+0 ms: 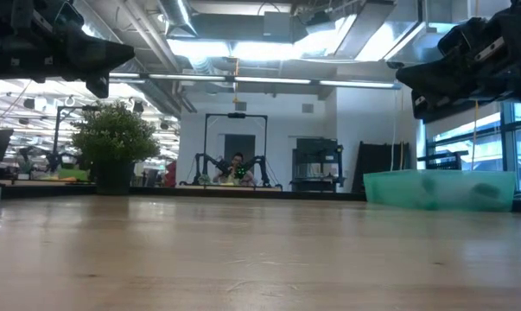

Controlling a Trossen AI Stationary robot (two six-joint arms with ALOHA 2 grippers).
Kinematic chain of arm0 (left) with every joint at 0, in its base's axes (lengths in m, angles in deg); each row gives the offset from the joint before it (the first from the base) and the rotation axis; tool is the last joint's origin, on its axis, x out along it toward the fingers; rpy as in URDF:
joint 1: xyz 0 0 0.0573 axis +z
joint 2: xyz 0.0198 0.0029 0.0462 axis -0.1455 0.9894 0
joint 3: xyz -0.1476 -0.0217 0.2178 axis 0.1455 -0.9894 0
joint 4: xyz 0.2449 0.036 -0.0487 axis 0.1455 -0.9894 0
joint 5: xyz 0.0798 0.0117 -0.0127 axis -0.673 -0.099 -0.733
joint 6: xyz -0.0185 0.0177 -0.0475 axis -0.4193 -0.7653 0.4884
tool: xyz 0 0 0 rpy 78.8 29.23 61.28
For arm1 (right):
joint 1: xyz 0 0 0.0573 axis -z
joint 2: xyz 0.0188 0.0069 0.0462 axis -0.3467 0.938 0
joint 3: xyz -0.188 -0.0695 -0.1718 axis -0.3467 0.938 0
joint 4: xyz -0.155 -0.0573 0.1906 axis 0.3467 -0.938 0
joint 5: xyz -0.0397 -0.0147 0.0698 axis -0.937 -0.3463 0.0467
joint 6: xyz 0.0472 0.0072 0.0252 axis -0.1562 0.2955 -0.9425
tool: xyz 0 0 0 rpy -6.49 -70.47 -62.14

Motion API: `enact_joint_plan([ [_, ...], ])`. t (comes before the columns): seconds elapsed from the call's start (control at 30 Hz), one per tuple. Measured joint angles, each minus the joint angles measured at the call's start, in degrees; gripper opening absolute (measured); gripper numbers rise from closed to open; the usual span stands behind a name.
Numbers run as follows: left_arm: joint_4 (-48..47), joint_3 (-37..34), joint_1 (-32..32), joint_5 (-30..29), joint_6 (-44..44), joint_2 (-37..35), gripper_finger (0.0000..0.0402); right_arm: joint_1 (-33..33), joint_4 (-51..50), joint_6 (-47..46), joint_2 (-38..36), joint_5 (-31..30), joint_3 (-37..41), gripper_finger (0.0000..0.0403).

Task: Roll microfiber towels into tight, uniform cylinder then place into a basket
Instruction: Return to Home Position

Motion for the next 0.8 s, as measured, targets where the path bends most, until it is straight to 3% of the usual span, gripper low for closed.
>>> enact_joint_plan([
  [0.5, 0.0, 0.0, 0.0, 0.0, 0.0, 0.0, 0.0025, 0.0, 0.0, 0.0, 0.0, 0.0, 0.0, 0.0006],
  [0.8, 0.0, 0.0, 0.0, 0.0, 0.0, 0.0, 0.0015, 0.0, 0.0, 0.0, 0.0, 0.0, 0.0, 0.0006],
])
